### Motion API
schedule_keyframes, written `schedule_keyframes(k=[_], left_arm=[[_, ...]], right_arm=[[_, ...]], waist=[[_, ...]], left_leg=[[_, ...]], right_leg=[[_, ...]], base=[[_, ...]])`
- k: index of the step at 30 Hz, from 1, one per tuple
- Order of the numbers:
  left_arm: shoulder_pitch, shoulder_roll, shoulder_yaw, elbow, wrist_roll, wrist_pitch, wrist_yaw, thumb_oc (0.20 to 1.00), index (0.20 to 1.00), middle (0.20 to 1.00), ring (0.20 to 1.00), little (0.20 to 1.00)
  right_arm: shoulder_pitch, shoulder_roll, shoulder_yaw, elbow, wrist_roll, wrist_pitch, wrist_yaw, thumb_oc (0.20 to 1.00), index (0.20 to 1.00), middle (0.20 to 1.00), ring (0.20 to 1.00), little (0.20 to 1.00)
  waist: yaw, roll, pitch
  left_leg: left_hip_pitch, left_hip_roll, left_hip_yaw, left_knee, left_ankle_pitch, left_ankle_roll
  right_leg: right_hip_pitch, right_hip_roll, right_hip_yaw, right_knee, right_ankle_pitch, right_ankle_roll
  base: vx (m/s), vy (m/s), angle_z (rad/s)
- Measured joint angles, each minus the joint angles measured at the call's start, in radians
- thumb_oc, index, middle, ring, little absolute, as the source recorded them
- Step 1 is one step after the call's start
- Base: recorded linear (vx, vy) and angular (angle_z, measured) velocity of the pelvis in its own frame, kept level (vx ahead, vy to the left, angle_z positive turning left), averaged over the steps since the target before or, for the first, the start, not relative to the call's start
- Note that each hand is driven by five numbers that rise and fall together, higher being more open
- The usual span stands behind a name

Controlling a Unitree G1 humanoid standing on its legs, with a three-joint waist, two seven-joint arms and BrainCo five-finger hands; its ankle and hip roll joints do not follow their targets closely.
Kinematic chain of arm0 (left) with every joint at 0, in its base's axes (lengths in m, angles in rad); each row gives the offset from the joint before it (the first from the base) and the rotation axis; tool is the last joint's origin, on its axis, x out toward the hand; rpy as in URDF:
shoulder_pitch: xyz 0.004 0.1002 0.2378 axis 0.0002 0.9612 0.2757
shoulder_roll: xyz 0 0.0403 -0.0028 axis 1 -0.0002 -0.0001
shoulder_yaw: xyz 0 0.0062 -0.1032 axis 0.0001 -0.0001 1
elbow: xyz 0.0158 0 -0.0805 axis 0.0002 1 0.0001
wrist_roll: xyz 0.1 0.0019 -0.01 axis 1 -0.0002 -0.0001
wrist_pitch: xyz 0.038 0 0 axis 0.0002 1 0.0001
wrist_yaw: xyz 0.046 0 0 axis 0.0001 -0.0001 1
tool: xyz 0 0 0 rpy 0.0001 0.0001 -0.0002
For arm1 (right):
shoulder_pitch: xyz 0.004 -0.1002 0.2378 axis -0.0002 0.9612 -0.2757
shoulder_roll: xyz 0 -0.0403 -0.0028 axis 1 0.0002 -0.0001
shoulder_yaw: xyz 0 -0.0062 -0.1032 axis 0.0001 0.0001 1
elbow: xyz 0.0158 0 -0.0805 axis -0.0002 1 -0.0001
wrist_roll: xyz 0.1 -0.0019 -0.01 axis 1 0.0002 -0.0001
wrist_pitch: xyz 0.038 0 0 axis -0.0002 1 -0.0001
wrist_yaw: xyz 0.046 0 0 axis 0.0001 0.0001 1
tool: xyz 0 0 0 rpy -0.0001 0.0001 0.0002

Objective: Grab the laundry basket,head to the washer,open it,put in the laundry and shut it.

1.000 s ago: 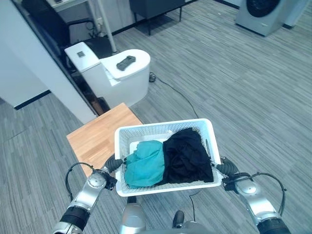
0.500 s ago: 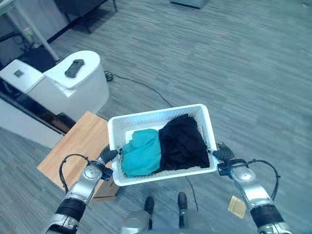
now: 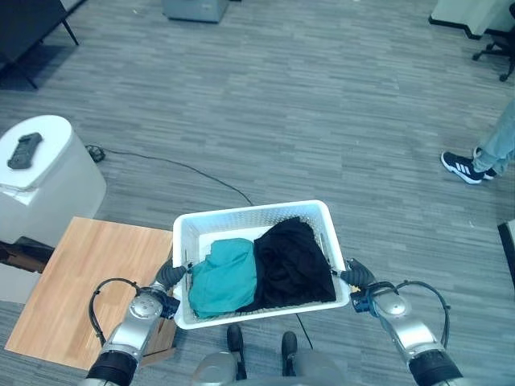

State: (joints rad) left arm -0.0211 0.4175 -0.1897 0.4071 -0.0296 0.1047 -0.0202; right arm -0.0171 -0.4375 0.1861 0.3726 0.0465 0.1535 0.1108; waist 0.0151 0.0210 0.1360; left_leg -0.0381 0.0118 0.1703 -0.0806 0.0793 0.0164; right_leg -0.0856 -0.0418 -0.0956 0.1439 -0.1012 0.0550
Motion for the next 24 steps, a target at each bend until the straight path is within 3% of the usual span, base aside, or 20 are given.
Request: schedule_keyframes(k=[4, 5, 6, 7, 8, 9, 10, 12, 14, 16, 18, 19, 20, 21, 22, 23, 24], left_arm=[[-0.028, -0.003, -0.021, 0.015, -0.001, 0.0, 0.004, 0.2, 0.2, 0.2, 0.2, 0.2], [-0.036, -0.003, -0.021, 0.02, -0.001, -0.001, 0.005, 0.2, 0.2, 0.2, 0.2, 0.2], [-0.116, -0.001, -0.024, 0.073, -0.001, -0.003, 0.009, 0.2, 0.2, 0.2, 0.2, 0.2], [-0.108, 0.002, -0.049, 0.099, -0.002, -0.001, 0.012, 0.2, 0.2, 0.2, 0.2, 0.2], [-0.102, 0.0, -0.06, 0.106, -0.002, -0.001, 0.012, 0.2, 0.2, 0.2, 0.2, 0.2], [-0.095, -0.008, -0.064, 0.105, -0.002, -0.001, 0.012, 0.2, 0.2, 0.2, 0.2, 0.2], [-0.092, -0.018, -0.062, 0.105, -0.002, -0.002, 0.013, 0.2, 0.2, 0.2, 0.2, 0.2], [-0.084, -0.032, -0.059, 0.109, -0.002, -0.002, 0.017, 0.2, 0.2, 0.2, 0.2, 0.2], [-0.078, -0.037, -0.06, 0.13, -0.002, -0.003, 0.017, 0.2, 0.2, 0.2, 0.2, 0.2], [-0.06, -0.038, -0.058, 0.137, -0.003, -0.003, 0.019, 0.2, 0.2, 0.2, 0.2, 0.2], [-0.055, -0.037, -0.054, 0.134, -0.004, -0.009, 0.024, 0.2, 0.2, 0.2, 0.2, 0.2], [-0.044, -0.036, -0.046, 0.127, -0.004, -0.009, 0.025, 0.2, 0.2, 0.2, 0.2, 0.2], [-0.027, -0.034, -0.046, 0.125, -0.005, -0.01, 0.027, 0.2, 0.2, 0.2, 0.2, 0.2], [-0.02, -0.032, -0.049, 0.126, -0.008, -0.013, 0.027, 0.2, 0.2, 0.2, 0.2, 0.2], [-0.023, -0.047, -0.05, 0.13, -0.008, -0.011, 0.032, 0.2, 0.2, 0.2, 0.2, 0.2], [-0.015, -0.049, -0.052, 0.131, -0.008, -0.011, 0.035, 0.2, 0.2, 0.2, 0.2, 0.2], [-0.012, -0.039, -0.051, 0.132, -0.008, -0.007, 0.039, 0.2, 0.2, 0.2, 0.2, 0.2]], right_arm=[[0.002, -0.008, -0.009, 0.0, 0.0, -0.001, -0.002, 0.2, 0.2, 0.2, 0.2, 0.2], [-0.003, -0.008, -0.009, 0.001, 0.001, -0.001, -0.003, 0.2, 0.2, 0.2, 0.2, 0.2], [-0.014, -0.006, -0.018, 0.005, 0.022, -0.01, -0.004, 0.2, 0.2, 0.2, 0.2, 0.2], [-0.003, 0.001, -0.02, 0.009, 0.022, -0.011, -0.01, 0.2, 0.2, 0.2, 0.2, 0.2], [0.001, -0.004, -0.023, 0.008, 0.022, -0.017, -0.011, 0.2, 0.2, 0.2, 0.2, 0.2], [0.006, -0.004, -0.028, 0.008, 0.022, -0.017, -0.02, 0.2, 0.2, 0.2, 0.2, 0.2], [0.01, -0.005, -0.033, 0.008, 0.022, -0.017, -0.024, 0.2, 0.2, 0.2, 0.2, 0.2], [0.008, -0.001, -0.045, 0.011, 0.022, -0.018, -0.025, 0.2, 0.2, 0.2, 0.2, 0.2], [0.002, 0.007, -0.041, 0.035, 0.02, -0.02, -0.026, 0.2, 0.2, 0.2, 0.2, 0.2], [-0.009, 0.006, -0.025, 0.04, 0.018, -0.02, -0.031, 0.2, 0.2, 0.2, 0.2, 0.2], [-0.009, 0.006, -0.018, 0.04, 0.018, -0.023, -0.037, 0.2, 0.2, 0.2, 0.2, 0.2], [-0.01, 0.009, -0.011, 0.039, 0.016, -0.022, -0.041, 0.2, 0.2, 0.2, 0.2, 0.2], [0.003, 0.013, -0.008, 0.034, 0.016, -0.024, -0.042, 0.2, 0.2, 0.2, 0.2, 0.2], [0.01, 0.011, -0.008, 0.03, 0.016, -0.025, -0.04, 0.2, 0.2, 0.2, 0.2, 0.2], [0.008, 0.006, -0.008, 0.031, 0.013, -0.024, -0.042, 0.2, 0.2, 0.2, 0.2, 0.2], [0.016, 0.015, -0.007, 0.036, 0.007, -0.023, -0.045, 0.2, 0.2, 0.2, 0.2, 0.2], [0.027, 0.025, -0.004, 0.026, -0.004, -0.021, -0.044, 0.2, 0.2, 0.2, 0.2, 0.2]], waist=[[-0.004, 0.02, -0.014], [0.0, 0.02, -0.013], [0.009, -0.036, 0.026], [0.041, -0.07, 0.024], [0.038, -0.074, 0.03], [0.033, -0.075, 0.032], [0.032, -0.067, 0.027], [0.041, -0.05, 0.031], [0.059, -0.042, 0.043], [0.091, -0.031, 0.054], [0.089, -0.03, 0.055], [0.093, -0.041, 0.053], [0.095, -0.058, 0.028], [0.093, -0.064, -0.004], [0.081, -0.042, -0.003], [0.083, -0.026, -0.014], [0.08, -0.047, -0.02]], left_leg=[[-0.028, 0.007, -0.052, 0.059, -0.002, -0.013], [-0.05, 0.013, -0.071, 0.097, -0.001, -0.037], [-0.275, -0.008, -0.112, 0.528, -0.005, -0.141], [-0.342, -0.018, -0.14, 0.651, 0.115, -0.158], [-0.367, -0.017, -0.139, 0.664, 0.139, -0.149], [-0.374, -0.009, -0.114, 0.623, 0.103, -0.101], [-0.37, -0.003, -0.102, 0.488, 0.082, -0.072], [-0.341, 0.001, -0.107, 0.196, 0.069, -0.05], [-0.303, 0.016, -0.134, -0.019, 0.069, -0.05], [-0.319, 0.041, -0.177, -0.019, 0.068, -0.05], [-0.331, 0.027, -0.184, 0.034, 0.069, -0.048], [-0.324, 0.002, -0.16, 0.142, 0.055, -0.027], [-0.314, -0.019, -0.153, 0.151, 0.057, -0.003], [-0.302, -0.052, -0.128, 0.152, 0.06, 0.01], [-0.249, -0.057, -0.108, 0.139, 0.036, 0.054], [-0.177, -0.043, -0.124, 0.09, 0.083, 0.079], [-0.13, -0.06, -0.109, 0.077, 0.057, 0.107]], right_leg=[[-0.001, 0.006, -0.028, 0.034, -0.028, -0.031], [-0.004, 0.017, -0.029, 0.056, -0.042, -0.038], [-0.049, 0.003, -0.037, 0.171, -0.111, -0.124], [-0.032, -0.01, -0.022, 0.166, -0.111, -0.132], [-0.004, -0.01, -0.025, 0.145, -0.11, -0.128], [0.015, -0.004, -0.038, 0.106, -0.1, -0.125], [0.02, 0.011, -0.033, 0.072, -0.087, -0.105], [0.049, 0.051, -0.017, -0.002, -0.055, -0.07], [0.107, 0.098, 0.028, -0.069, -0.027, -0.091], [0.153, 0.13, 0.084, -0.093, -0.037, -0.1], [0.187, 0.146, 0.102, -0.097, -0.05, -0.13], [0.258, 0.136, 0.134, -0.129, -0.081, -0.102], [0.261, 0.126, 0.143, -0.121, -0.088, -0.108], [0.272, 0.118, 0.143, -0.116, -0.107, -0.089], [0.26, 0.138, 0.118, -0.019, -0.136, -0.043], [0.187, 0.151, 0.081, 0.211, -0.173, 0.016], [0.083, 0.114, 0.042, 0.467, -0.141, 0.046]], base=[[0.07, -0.181, 0.3], [0.05, -0.251, 0.67], [0.16, -0.172, 0.47], [0.22, -0.101, 0.49], [0.32, -0.037, 0.11], [0.33, 0.028, 0.32], [0.42, 0.079, 0.19], [0.45, 0.097, -0.07], [0.45, 0.096, -0.47], [0.36, 0.104, -0.85], [0.54, 0.243, -0.59], [0.5, 0.276, -0.72], [0.42, 0.231, -0.78], [0.4, 0.271, -0.56], [0.33, 0.299, -0.57], [0.35, 0.397, -0.52], [0.29, 0.43, -0.5]])
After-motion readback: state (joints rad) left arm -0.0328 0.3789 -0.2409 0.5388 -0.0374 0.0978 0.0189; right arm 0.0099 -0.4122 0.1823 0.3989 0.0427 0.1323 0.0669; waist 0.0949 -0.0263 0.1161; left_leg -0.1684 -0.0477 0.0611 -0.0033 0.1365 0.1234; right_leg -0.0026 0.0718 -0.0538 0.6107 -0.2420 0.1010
